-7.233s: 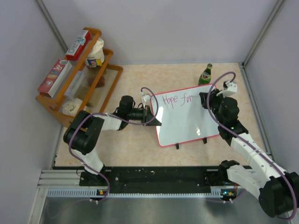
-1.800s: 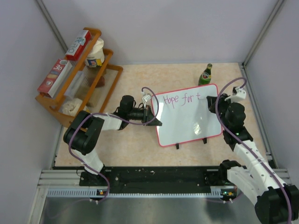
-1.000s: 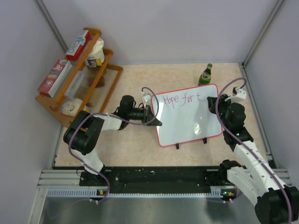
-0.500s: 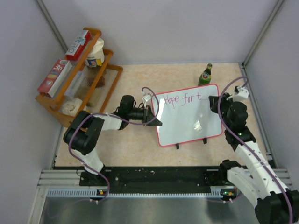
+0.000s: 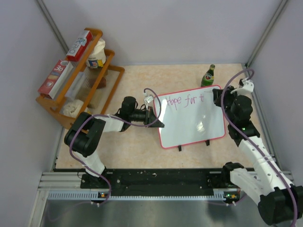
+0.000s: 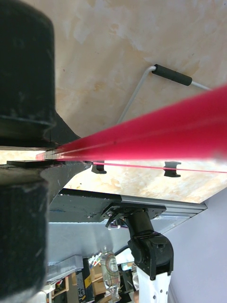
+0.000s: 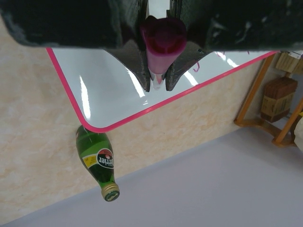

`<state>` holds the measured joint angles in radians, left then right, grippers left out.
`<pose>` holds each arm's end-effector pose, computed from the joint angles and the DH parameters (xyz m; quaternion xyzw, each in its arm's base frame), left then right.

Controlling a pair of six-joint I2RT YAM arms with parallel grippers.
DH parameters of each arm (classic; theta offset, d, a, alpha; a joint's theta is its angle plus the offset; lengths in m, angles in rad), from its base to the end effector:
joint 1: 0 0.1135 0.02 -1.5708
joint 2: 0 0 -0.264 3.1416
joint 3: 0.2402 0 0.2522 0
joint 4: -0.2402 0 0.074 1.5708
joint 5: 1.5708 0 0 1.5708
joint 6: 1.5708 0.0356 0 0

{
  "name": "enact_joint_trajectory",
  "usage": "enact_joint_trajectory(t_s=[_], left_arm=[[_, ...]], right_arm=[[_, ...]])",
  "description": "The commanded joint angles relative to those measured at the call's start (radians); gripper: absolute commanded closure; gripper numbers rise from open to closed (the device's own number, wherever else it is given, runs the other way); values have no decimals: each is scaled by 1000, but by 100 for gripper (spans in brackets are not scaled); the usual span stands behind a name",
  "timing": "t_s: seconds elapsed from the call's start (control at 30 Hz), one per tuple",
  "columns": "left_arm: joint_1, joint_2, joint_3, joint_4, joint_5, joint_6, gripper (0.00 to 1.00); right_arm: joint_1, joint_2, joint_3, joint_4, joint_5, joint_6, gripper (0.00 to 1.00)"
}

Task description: Write a sentence on the whiteboard

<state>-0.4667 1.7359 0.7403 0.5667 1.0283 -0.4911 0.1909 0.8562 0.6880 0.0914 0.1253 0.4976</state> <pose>0.2819 -0.1762 0.1626 0.2568 0.7358 -0.5841 0.2269 0.2046 0.0350 0.3227 0.1539 0.7172 0.1856 0.6538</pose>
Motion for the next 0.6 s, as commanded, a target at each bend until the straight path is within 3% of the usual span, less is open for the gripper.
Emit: enact_joint_trajectory(t_s=[0.0, 0.57], left_arm=[[-47, 7, -33, -119, 18, 152, 100], [-47, 10, -32, -117, 23, 151, 100]], right_arm=[[-13, 47, 67, 64, 23, -19, 100], [-19, 116, 48, 107, 43, -10, 100]])
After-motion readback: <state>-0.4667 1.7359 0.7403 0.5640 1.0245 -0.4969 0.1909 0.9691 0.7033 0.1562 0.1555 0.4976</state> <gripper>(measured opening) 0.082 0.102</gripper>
